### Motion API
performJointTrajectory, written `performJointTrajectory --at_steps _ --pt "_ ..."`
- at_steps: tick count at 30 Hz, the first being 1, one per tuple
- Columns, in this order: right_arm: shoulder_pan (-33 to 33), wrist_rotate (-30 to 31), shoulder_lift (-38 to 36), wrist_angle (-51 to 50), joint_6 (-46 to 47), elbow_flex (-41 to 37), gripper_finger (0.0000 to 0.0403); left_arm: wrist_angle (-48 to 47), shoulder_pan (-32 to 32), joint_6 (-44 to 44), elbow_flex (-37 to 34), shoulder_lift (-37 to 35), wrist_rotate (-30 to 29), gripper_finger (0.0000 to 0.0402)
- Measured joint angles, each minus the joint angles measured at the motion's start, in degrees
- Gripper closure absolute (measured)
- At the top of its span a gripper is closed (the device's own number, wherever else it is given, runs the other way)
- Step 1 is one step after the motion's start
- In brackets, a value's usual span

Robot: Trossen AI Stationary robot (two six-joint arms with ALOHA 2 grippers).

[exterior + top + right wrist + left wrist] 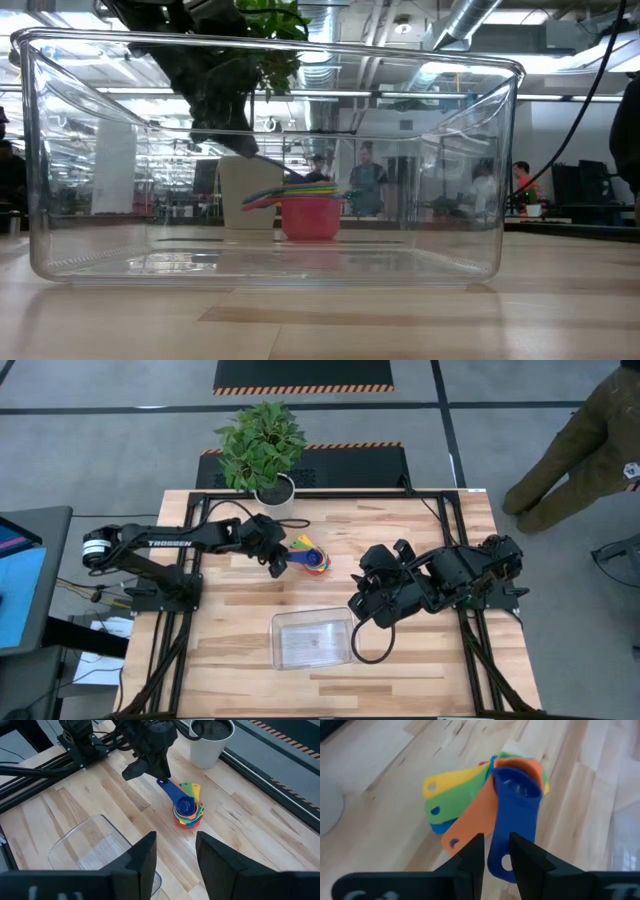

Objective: Nest measuring cups in basket
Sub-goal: Stack the dark blue measuring cups on top of the orange measuring cups

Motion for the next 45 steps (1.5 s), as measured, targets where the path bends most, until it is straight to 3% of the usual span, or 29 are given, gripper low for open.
performJointTrajectory --at_steps 9,14,18,27,34,39,42,43,45 --pt "0.0 0.1 0.0 0.0 -0.5 0.0 0.0238 -0.7 0.0 0.2 0.0 0.0 0.0 0.0325" --pt "-1.9 3.9 2.2 -0.4 -0.6 -1.2 0.0247 0.0 0.0 -0.3 0.0 0.0 0.5 0.0325" --pt "-6.5 -0.7 5.3 1.3 -2.9 -4.9 0.0256 1.3 -0.1 -0.7 0.0 0.0 1.6 0.0325" --pt "-15.3 0.1 9.7 1.1 -2.8 -11.7 0.0270 2.2 -0.5 -1.3 0.0 0.0 3.9 0.0325" --pt "-16.7 7.5 5.7 0.0 8.2 -31.9 0.0264 2.3 -0.6 -1.9 0.0 0.0 4.5 0.0325" --pt "-16.1 14.4 -6.6 0.7 34.1 -51.4 0.0261 2.3 -0.6 -2.9 0.0 0.0 4.5 0.0325" --pt "-17.0 19.6 -14.5 12.7 48.6 -64.9 0.0264 3.4 -0.6 -3.8 0.0 0.0 4.4 0.0325" --pt "-17.7 19.0 -16.8 20.1 48.2 -69.6 0.0265 3.6 -0.6 -4.0 0.0 0.0 4.4 0.0325" --pt "-19.6 13.3 -19.5 41.4 38.8 -78.0 0.0266 5.1 -0.6 -4.4 0.0 0.0 4.4 0.0325"
